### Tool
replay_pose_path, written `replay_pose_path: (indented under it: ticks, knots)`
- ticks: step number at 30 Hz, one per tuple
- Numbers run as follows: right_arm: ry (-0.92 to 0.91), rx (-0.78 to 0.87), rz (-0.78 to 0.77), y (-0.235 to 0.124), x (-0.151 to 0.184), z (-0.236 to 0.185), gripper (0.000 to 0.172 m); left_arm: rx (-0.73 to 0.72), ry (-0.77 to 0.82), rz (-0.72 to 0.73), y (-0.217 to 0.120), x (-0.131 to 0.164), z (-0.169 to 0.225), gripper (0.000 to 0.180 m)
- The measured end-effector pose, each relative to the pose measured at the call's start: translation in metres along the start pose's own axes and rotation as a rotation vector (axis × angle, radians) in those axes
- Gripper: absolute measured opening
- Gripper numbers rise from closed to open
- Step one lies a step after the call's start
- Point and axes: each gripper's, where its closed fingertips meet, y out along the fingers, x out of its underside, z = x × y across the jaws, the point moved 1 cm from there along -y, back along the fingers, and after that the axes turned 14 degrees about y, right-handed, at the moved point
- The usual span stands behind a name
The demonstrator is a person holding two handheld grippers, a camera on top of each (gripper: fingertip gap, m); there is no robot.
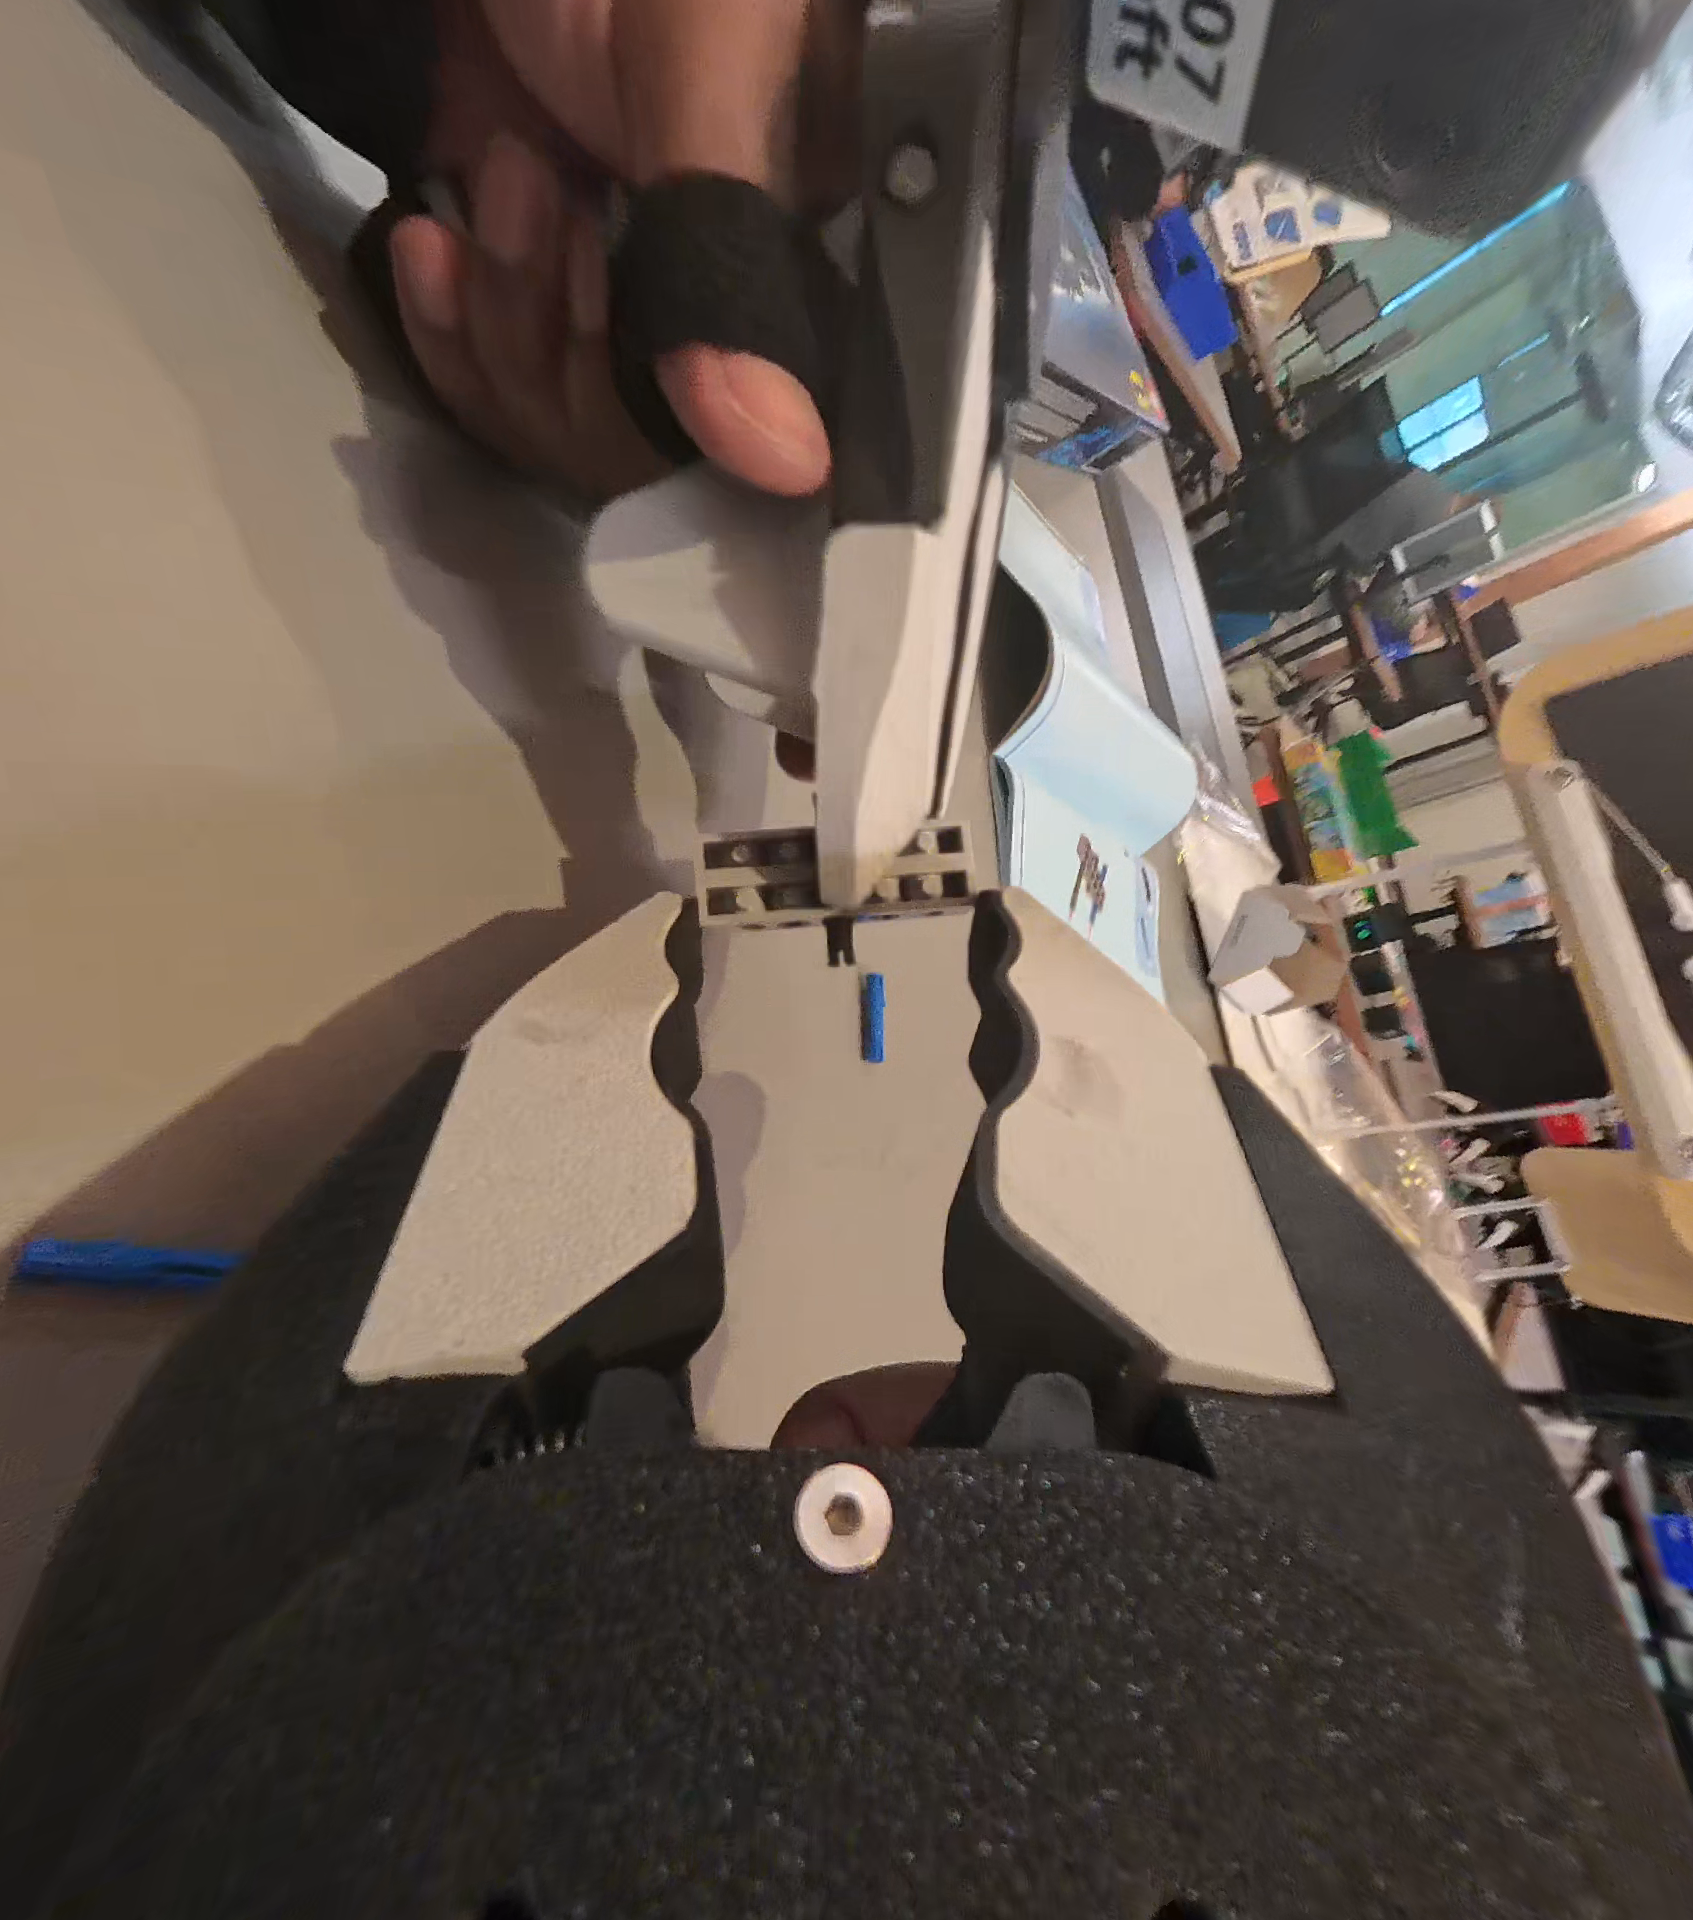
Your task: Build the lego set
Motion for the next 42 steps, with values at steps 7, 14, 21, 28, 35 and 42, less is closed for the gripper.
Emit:
replay_pose_path:
  ticks: [7, 14, 21, 28, 35, 42]
  knots:
    - [-0.035, 0.055, 0.030, -0.002, -0.003, 0.004, 0.049, -0.003, 0.020, 0.066, -0.003, -0.009, 0.002, 0.012]
    - [0.343, -0.163, -0.149, 0.008, 0.035, 0.020, 0.051, -0.124, 0.028, 0.067, -0.021, -0.010, -0.023, 0.012]
    - [0.672, -0.379, -0.365, 0.031, 0.054, 0.029, 0.036, -0.183, 0.048, 0.031, -0.026, -0.003, -0.035, 0.012]
    - [0.650, -0.406, -0.420, 0.045, 0.056, 0.024, 0.022, -0.179, 0.064, -0.023, -0.028, 0.005, -0.037, 0.012]
    - [0.545, -0.348, -0.403, 0.047, 0.049, 0.018, 0.003, -0.153, 0.082, -0.055, -0.025, 0.009, -0.032, 0.012]
    - [0.243, -0.069, -0.098, 0.027, 0.023, 0.026, 0.004, -0.081, 0.088, 0.030, -0.028, 0.000, -0.022, 0.012]
